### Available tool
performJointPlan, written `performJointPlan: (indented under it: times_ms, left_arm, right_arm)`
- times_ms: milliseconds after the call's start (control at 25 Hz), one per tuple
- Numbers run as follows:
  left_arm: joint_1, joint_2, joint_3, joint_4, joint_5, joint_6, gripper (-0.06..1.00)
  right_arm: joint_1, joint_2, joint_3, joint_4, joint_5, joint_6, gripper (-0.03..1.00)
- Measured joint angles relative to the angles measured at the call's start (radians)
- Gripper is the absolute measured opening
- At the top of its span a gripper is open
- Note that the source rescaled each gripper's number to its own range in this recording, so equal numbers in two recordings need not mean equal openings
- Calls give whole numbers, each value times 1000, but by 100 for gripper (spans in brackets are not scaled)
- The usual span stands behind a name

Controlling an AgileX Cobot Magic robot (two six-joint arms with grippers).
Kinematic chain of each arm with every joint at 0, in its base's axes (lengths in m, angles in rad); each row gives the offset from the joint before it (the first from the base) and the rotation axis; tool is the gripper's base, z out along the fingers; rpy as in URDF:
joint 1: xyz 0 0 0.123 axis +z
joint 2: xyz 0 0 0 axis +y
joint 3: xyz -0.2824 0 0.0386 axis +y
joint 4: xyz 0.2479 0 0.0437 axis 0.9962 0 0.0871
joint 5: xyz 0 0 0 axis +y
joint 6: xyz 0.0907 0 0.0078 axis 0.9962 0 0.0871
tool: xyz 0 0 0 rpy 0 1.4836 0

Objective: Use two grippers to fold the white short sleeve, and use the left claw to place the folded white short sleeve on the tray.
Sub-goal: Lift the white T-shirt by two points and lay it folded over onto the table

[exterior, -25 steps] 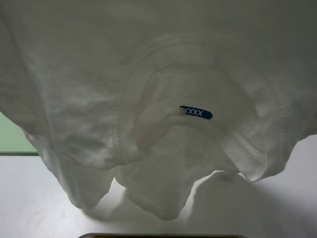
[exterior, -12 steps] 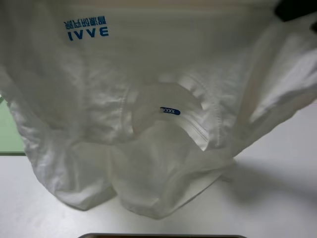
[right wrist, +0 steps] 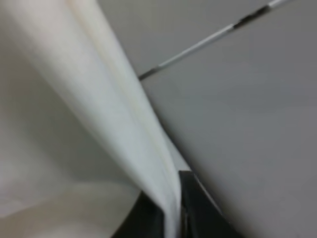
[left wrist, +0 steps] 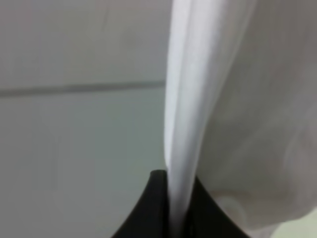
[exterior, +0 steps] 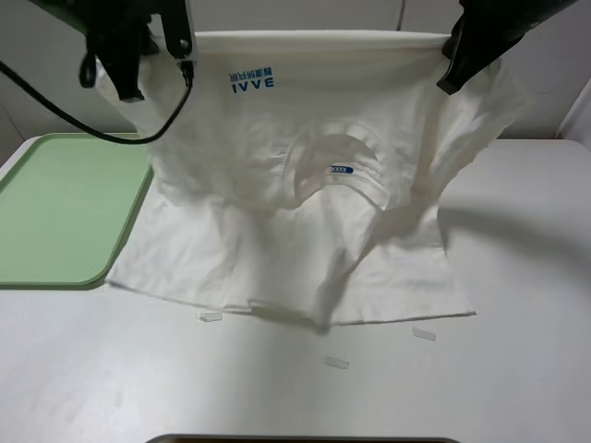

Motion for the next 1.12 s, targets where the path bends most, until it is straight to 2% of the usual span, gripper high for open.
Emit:
performJointPlan:
  times_ms: [80,160,240,400,600,720,800,880,1120]
  left_arm:
    - [23,99,0,19,-128,-8,0]
    - [29,161,0,31,-185,-10,0]
    - [31,177,0,34,-203,-10,0]
    - [31,267,0,41,-245,-39,0]
    - [31,277,0,43,-247,-107,0]
    - [31,278,0,43,-247,-116,0]
    - [31,278,0,15,-244,-128,0]
    - [31,278,7,-47,-244,-129,0]
    - [31,278,81,-72,-259,-107,0]
  right_arm:
    - [-37,52,0,-12,-83,4,2]
    - [-66,97,0,-18,-145,14,2]
    - [-89,137,0,-25,-202,37,2]
    - [-103,179,1,-28,-239,65,2]
    - [-108,196,8,-19,-242,115,2]
    - [-108,196,8,2,-231,125,2]
    - [-109,196,8,8,-225,126,2]
    - [-110,196,8,13,-202,120,2]
    - [-110,196,8,52,-132,42,2]
